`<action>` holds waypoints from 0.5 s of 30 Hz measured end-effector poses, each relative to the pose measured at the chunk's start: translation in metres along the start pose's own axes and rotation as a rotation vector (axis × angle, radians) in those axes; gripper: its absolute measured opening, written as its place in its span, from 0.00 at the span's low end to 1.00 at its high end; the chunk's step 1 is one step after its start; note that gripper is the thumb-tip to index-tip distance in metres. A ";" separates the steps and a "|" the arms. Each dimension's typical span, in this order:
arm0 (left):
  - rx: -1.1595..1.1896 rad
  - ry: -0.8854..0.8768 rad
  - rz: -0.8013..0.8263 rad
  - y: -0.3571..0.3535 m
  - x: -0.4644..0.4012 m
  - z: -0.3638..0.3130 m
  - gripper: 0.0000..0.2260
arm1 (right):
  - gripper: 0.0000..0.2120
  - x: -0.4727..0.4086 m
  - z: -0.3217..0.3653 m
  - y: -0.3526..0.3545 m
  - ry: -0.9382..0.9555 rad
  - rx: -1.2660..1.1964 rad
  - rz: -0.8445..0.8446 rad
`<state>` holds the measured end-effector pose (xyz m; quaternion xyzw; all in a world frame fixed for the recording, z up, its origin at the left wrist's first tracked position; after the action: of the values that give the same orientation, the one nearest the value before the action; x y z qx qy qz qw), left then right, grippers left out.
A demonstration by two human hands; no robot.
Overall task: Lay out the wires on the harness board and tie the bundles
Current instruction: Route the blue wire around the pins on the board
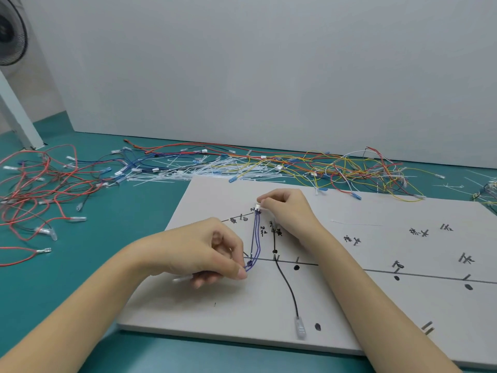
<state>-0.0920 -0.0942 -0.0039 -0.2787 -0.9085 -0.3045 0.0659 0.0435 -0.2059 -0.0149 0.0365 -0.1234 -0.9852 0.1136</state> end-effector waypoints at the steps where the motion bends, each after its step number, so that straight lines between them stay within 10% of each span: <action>1: -0.012 0.000 -0.010 -0.001 -0.001 0.001 0.06 | 0.08 0.000 0.000 0.000 0.005 0.007 0.004; 15: -0.266 -0.002 -0.114 -0.002 -0.002 -0.001 0.06 | 0.16 0.012 0.003 -0.009 0.054 0.287 0.147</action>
<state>-0.0913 -0.0972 -0.0043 -0.2332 -0.8745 -0.4252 0.0099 0.0301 -0.1995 -0.0144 0.0695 -0.2619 -0.9452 0.1824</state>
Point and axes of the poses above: each hand's wrist, its own x-axis away from the middle knuckle, its own y-axis out of the back of the hand, z = x × y, the point moved 9 cm from there along -x, towards the middle knuckle, and after that the axes turned 8 degrees about -x, right-handed, at the moved point
